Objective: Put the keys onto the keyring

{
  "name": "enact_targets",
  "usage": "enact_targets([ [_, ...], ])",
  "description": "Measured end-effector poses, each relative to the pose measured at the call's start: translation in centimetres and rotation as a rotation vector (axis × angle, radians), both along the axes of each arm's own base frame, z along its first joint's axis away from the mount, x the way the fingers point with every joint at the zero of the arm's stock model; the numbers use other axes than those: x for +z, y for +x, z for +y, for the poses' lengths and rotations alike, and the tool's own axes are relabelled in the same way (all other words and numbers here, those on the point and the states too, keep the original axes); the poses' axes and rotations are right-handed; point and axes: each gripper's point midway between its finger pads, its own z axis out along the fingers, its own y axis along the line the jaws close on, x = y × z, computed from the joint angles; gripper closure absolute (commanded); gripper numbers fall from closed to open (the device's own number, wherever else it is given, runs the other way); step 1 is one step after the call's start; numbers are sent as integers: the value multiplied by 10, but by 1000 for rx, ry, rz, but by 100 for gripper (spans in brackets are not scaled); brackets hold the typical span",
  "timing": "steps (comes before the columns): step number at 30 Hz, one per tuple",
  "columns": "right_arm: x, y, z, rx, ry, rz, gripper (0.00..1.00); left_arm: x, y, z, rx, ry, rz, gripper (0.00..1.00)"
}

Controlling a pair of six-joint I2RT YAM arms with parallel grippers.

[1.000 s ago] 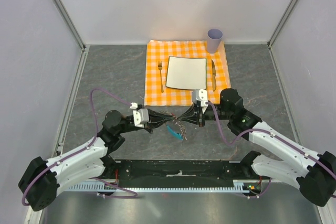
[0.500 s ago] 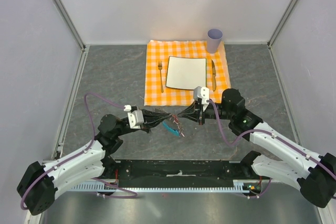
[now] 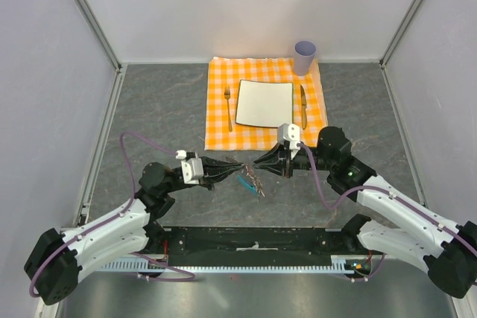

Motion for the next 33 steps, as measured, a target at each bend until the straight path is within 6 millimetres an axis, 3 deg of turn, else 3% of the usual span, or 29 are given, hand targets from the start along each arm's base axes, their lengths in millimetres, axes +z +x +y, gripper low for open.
enact_targets([
  [6, 4, -10, -3, 40, -5, -14, 69, -5, -2, -5, -34, 25, 9, 98],
  [13, 9, -10, -3, 41, -8, -20, 69, -9, 1, -10, -46, 39, 47, 98],
  [27, -9, -5, 8, 70, -30, 53, 72, -13, 0, -14, -71, 19, 159, 98],
  [33, -17, -5, 11, 85, -23, 90, 74, -25, 3, -15, -69, 3, 220, 98],
])
